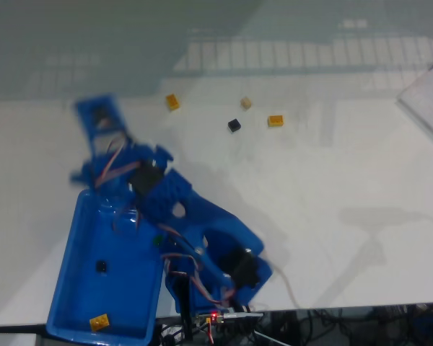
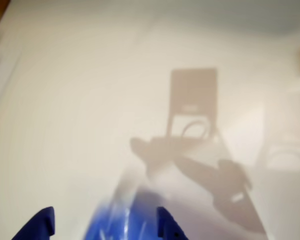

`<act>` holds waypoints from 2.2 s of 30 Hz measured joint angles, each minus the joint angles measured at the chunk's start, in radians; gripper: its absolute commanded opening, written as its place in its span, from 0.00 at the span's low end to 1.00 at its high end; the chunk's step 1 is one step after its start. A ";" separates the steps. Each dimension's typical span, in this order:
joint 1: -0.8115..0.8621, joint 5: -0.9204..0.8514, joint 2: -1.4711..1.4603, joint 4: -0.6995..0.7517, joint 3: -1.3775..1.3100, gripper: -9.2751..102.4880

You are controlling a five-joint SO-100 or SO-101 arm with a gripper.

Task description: Pick up all the lego then put into the bin

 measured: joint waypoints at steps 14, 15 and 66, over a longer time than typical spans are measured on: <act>0.575 -0.414 -0.649 -0.566 -0.058 0.35; 0.584 -0.440 -0.681 -0.586 -0.072 0.35; 0.614 -0.644 -1.124 -0.684 -0.305 0.20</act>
